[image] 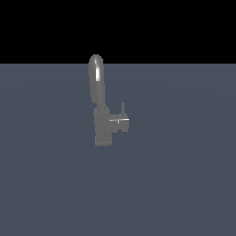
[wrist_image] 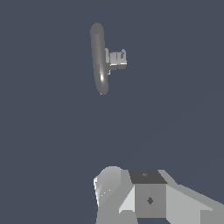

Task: Turn on the faucet by rotating a designated handle.

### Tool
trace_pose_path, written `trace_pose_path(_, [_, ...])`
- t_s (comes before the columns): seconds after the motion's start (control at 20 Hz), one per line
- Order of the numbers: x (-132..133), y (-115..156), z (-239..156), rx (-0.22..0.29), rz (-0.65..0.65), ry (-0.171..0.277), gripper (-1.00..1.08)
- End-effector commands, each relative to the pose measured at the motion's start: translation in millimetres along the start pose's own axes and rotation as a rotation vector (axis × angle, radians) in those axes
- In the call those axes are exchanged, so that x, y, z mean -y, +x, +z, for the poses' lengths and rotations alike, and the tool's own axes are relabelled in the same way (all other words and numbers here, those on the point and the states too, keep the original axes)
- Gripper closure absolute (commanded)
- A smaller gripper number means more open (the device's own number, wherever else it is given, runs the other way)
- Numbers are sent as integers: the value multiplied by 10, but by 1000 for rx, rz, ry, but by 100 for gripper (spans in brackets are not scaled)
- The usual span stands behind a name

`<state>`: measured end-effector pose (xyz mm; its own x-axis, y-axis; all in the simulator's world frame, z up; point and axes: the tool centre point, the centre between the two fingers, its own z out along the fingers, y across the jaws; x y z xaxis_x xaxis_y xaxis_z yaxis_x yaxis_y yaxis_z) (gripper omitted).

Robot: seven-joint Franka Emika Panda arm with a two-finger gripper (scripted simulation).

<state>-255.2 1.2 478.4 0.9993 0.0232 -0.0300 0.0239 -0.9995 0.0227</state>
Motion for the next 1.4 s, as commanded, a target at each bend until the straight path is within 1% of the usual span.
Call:
trace_pose_path(0.0, [0,0,0,0,0,0,108])
trace_pose_path(0.35, [5,64,13,17,15,15,108])
trace_pose_path(0.65, [15,223,49,59,54,54,108])
trace_pose_path(0.9, [21,432,106,115,105,105,108])
trace_pose_path(1.35, [7,915,288,248,225,226,108])
